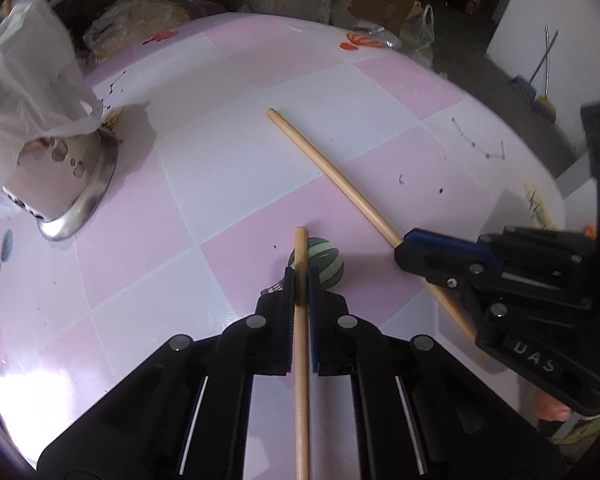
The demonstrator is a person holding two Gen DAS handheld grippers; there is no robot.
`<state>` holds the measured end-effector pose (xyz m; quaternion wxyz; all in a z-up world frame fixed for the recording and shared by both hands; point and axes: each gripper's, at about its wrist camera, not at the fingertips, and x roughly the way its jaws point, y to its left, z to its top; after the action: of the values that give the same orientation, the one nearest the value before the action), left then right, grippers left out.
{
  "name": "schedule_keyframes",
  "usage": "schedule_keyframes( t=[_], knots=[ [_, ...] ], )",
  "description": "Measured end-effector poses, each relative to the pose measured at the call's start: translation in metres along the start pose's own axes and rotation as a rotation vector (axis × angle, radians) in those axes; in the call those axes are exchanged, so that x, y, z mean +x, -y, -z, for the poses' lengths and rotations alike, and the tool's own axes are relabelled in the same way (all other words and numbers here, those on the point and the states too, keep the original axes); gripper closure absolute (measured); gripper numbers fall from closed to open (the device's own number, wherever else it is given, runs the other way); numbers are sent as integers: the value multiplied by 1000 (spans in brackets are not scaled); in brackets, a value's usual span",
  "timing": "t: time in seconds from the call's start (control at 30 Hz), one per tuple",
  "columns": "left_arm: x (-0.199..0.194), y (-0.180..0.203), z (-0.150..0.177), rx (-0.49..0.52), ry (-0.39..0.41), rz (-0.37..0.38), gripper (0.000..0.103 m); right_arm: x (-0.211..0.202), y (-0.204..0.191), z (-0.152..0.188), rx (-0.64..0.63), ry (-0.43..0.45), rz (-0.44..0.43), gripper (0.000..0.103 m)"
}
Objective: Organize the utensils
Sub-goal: 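Carry both held chopsticks up toward the bagged holder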
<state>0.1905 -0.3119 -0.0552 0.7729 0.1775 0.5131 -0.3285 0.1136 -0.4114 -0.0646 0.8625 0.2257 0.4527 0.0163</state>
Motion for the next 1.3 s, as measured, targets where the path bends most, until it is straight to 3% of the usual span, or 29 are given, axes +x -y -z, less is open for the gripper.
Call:
schedule_keyframes(
  t=[0.2,0.4,0.63,0.73,1.1,1.3],
  knots=[
    [-31,-14,-1,-66,87,47,98,0,0,0,1,0,-1,97],
    [-91,-40,4,-144,242,98,98,0,1,-1,2,-2,-3,97],
    [-159,-72,22,-234,427,97,98,2,-2,-8,-38,-25,1,95],
    [-176,-83,31,-267,476,82,98,3,-4,-16,-56,-37,2,86],
    [-205,-112,52,-335,555,45,98,19,-23,-80,-179,-25,74,81],
    [-205,-121,56,-353,566,44,98,43,-24,-104,-221,-77,115,81]
  ],
)
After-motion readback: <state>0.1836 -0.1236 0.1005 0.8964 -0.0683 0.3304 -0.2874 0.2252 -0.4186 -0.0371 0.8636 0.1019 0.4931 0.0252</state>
